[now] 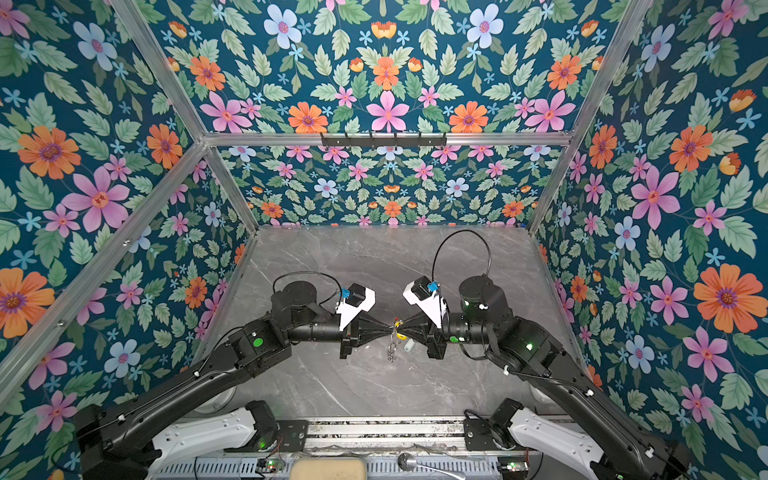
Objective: Remove the keys from the keyring
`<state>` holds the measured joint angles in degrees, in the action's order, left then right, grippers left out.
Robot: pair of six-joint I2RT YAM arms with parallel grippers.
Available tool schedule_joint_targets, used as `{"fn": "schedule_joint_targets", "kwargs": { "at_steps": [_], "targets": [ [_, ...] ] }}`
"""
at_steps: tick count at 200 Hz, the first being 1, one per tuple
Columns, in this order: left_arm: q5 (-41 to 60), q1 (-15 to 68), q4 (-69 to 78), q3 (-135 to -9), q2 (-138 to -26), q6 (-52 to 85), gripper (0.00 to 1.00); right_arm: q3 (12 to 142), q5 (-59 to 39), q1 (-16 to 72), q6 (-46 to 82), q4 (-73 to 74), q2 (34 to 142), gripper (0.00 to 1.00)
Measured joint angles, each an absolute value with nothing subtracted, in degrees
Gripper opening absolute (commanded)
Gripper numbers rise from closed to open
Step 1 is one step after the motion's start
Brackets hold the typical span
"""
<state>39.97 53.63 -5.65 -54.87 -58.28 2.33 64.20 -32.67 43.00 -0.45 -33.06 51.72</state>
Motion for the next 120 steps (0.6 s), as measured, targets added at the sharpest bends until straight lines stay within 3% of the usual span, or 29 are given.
{"fn": "schedule_joint_targets", "kwargs": {
  "at_steps": [120],
  "targets": [
    [43.3,53.6,-8.9,-55.4,-57.1,-3.1,0.00,70.5,-34.6,42.0,-6.5,-43.3,56.2,0.00]
  ]
}}
